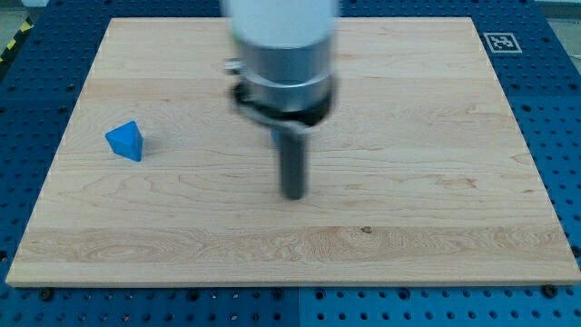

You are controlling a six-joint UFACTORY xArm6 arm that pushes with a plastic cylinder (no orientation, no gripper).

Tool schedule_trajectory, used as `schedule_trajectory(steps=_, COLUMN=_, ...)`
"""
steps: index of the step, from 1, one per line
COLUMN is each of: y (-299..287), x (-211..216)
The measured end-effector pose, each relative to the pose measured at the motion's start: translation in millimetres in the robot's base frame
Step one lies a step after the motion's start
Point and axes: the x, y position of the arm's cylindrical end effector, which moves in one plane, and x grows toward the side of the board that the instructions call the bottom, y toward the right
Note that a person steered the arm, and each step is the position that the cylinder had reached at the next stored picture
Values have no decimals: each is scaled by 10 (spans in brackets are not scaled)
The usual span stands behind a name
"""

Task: Move the blue cube towards the triangle

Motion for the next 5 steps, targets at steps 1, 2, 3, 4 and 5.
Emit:
schedule_trajectory(steps=1, y=-47, x=-790)
schedule_trajectory(steps=2, y=-1037, x=-1203)
schedule_trajectory(steps=3, y=-801, x=-1415)
schedule_trajectory(steps=4, y=116, x=-1011)
schedule_trajectory(steps=5, y=253, x=-443)
